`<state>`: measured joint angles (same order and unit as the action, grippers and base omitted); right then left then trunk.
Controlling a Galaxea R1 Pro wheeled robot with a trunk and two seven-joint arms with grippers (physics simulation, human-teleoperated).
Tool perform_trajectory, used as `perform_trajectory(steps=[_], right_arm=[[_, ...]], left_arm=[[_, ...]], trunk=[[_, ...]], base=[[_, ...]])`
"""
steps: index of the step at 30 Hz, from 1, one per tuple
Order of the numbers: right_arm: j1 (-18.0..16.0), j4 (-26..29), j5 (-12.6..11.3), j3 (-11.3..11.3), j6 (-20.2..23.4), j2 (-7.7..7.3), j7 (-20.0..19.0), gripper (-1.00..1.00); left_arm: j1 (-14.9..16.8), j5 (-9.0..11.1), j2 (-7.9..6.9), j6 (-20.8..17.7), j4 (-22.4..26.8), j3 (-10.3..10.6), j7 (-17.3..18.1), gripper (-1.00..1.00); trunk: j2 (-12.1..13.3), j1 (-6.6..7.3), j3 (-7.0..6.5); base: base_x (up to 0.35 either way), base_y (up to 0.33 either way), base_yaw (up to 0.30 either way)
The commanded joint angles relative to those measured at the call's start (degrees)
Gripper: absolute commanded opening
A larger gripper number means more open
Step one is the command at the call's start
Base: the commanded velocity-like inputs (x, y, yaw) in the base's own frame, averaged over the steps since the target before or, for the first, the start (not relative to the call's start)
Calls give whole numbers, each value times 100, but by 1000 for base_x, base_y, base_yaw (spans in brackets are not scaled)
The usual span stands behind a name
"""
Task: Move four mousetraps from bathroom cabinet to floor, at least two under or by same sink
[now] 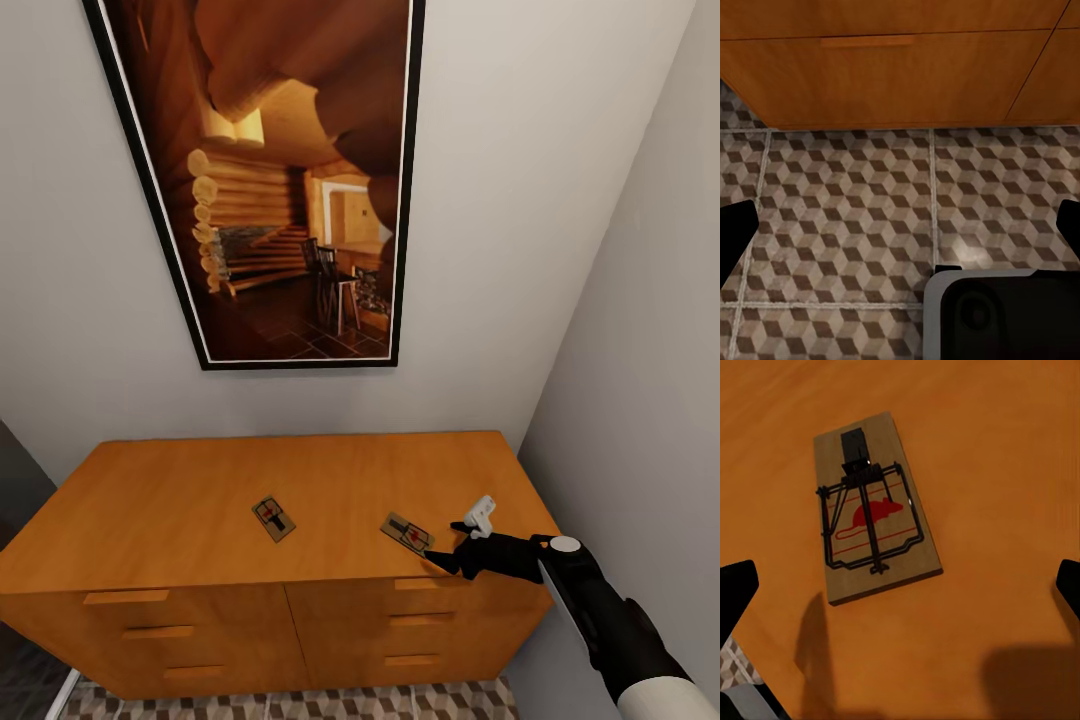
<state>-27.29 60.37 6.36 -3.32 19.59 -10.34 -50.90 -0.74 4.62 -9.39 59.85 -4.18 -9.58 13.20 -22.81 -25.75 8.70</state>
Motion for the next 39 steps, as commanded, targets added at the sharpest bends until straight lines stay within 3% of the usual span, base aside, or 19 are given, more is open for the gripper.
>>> perform_trajectory(steps=[1, 39], right_arm=[[-4, 10, 31, -3, 27, -2, -18, 100], [-4, 10, 32, -20, 27, 6, -11, 100]], left_arm=[[4, 47, -1, 15, -8, -17, 59, 100], [4, 47, -1, 15, -8, -17, 59, 100]], trunk=[[-11, -4, 10], [-11, -4, 10]], base=[[0, 0, 0], [24, 18, 0]])
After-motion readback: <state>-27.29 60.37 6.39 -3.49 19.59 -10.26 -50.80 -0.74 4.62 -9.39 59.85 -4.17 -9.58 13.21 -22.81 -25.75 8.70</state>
